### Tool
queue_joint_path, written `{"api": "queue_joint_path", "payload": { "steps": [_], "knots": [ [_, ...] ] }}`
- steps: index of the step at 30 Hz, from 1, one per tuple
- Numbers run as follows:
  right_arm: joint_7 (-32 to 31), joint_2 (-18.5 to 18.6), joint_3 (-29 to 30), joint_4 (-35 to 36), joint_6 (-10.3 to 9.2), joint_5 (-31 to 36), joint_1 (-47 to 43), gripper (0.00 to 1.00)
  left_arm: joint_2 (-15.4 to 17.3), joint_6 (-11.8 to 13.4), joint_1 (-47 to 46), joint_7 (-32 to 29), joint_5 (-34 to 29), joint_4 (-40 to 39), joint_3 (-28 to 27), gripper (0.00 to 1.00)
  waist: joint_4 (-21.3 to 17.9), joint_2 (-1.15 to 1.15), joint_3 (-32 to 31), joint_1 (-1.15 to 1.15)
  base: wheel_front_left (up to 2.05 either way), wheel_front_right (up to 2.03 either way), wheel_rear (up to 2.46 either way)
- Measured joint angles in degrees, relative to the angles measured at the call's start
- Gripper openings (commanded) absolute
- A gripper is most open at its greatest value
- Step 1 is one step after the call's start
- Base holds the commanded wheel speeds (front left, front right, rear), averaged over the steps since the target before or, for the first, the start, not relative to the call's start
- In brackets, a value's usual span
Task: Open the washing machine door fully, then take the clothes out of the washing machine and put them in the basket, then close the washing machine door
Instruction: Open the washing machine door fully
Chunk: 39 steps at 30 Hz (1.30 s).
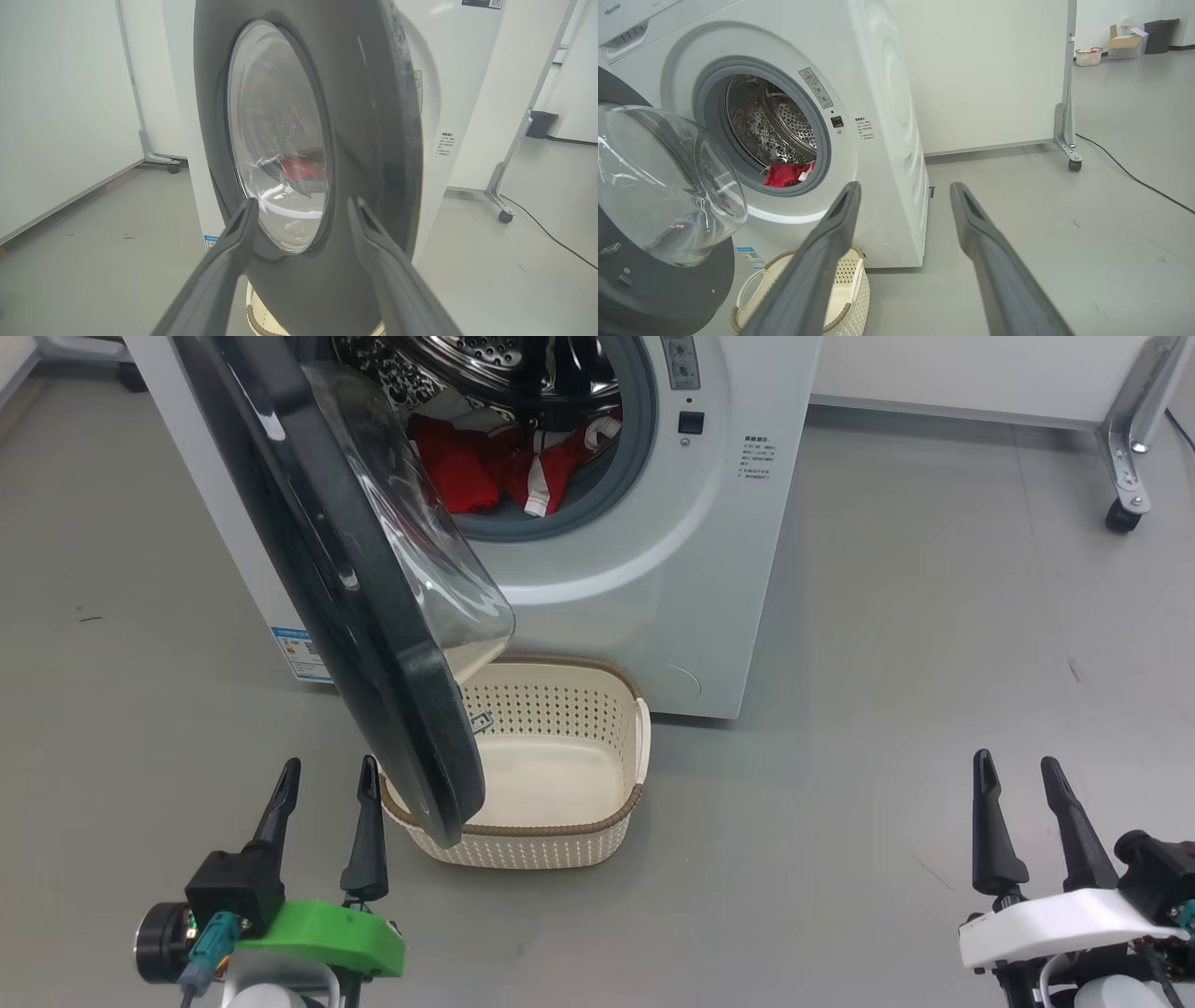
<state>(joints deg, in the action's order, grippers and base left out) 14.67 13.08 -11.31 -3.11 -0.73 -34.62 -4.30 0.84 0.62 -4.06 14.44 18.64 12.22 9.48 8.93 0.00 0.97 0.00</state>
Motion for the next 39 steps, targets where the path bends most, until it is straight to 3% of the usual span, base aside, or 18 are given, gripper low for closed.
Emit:
{"api": "queue_joint_path", "payload": {
  "steps": [14, 39],
  "knots": [
    [0.0, -2.71, 2.57, 1.51, 0.16, 3.07, -2.41, 1.0, 0.0, 0.0, 0.46, 0.0, 0.44, 0.0, -0.18, 1.0, -0.37, 0.0, -0.01, 0.0, 0.0, 0.0, 0.0],
    [0.0, -5.76, 5.22, 2.08, 3.2, 7.08, -4.58, 1.0, 0.0, -0.76, 1.01, 0.0, 1.37, 1.78, 0.07, 1.0, -0.53, 0.0, 0.01, 0.0, 0.0, 0.0, 0.0]
  ]
}}
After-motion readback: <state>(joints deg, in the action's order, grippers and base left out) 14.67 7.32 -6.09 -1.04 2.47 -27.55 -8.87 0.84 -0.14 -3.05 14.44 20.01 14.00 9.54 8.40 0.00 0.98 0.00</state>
